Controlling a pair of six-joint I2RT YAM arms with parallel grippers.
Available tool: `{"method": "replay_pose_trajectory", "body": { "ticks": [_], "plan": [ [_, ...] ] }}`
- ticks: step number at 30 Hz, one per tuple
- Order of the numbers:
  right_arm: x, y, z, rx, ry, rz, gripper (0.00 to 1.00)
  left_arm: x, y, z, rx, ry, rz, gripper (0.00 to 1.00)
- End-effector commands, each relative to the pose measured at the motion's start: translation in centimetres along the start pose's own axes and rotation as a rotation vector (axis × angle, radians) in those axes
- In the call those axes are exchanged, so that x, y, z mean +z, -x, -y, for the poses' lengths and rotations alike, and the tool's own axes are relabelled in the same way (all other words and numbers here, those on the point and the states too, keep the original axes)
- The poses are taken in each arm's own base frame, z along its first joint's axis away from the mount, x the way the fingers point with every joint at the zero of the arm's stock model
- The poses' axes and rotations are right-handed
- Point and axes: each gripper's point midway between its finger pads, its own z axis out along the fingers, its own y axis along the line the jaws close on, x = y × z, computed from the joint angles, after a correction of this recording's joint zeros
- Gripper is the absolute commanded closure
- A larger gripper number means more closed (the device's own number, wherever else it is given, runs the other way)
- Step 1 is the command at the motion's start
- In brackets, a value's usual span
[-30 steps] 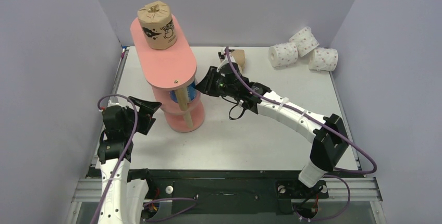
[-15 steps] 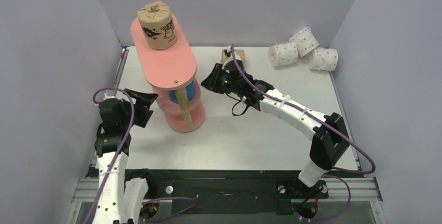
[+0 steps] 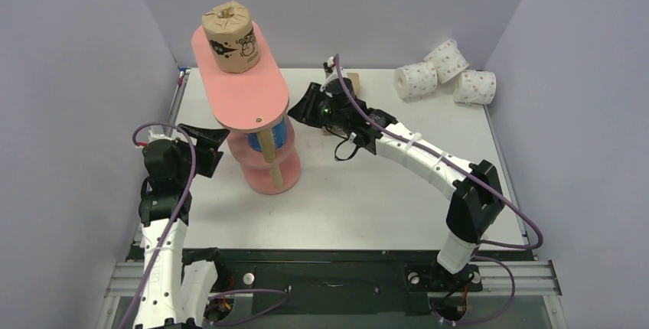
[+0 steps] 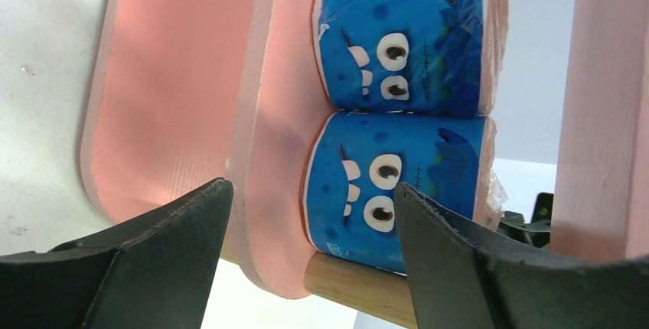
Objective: Place and organize the paper towels onto the shelf
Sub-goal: Place the paper towel on the shelf.
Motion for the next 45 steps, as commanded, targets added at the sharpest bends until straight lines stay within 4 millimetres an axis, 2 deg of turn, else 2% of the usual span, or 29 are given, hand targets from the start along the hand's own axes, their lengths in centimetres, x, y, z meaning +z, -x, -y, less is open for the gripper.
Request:
{"method": "replay_pose_trajectory", "body": {
  "ticks": [1, 10, 17, 26, 31, 35, 39, 42, 45],
  "plan": [
    [0.3, -0.2, -2.3, -0.027, 0.059, -0.004, 0.8, -0.3, 1.0, 3.0, 0.031, -0.109, 0.031, 0.26],
    [0.5, -1.3, -3.2, -0.031, 0.074, -0.022, 0.8, -0.1, 0.6, 3.2, 0.039, -0.144, 0.026, 0.33],
    [0.6, -2.4, -3.7, -0.035, 0.081, -0.04, 0.8, 0.0, 0.5, 2.9, 0.034, -0.141, 0.023, 0.34],
    [0.5, -2.7, -3.8, -0.031, 0.078, -0.039, 0.81, 0.1, 0.5, 2.7, 0.033, -0.136, 0.03, 0.34],
    [-0.1, -2.0, -3.0, -0.029, 0.062, -0.02, 0.8, 0.5, 2.7, 3.0, 0.026, -0.107, 0.116, 0.34],
    [-1.0, -0.7, -2.4, -0.031, 0.051, 0.007, 0.8, 1.3, 4.7, 4.2, -0.013, -0.135, 0.167, 0.36],
    [-1.5, 0.0, -1.7, -0.035, 0.04, 0.016, 0.8, 2.2, 6.9, 4.9, -0.055, -0.175, 0.203, 0.48],
    [-1.5, -0.1, -1.0, -0.033, 0.034, 0.012, 0.81, 2.9, 7.9, 6.2, -0.06, -0.245, 0.194, 0.73],
    [-1.5, 0.0, -0.9, -0.029, 0.043, 0.012, 0.81, 3.6, 8.6, 7.1, -0.071, -0.287, 0.178, 0.91]
  ]
}}
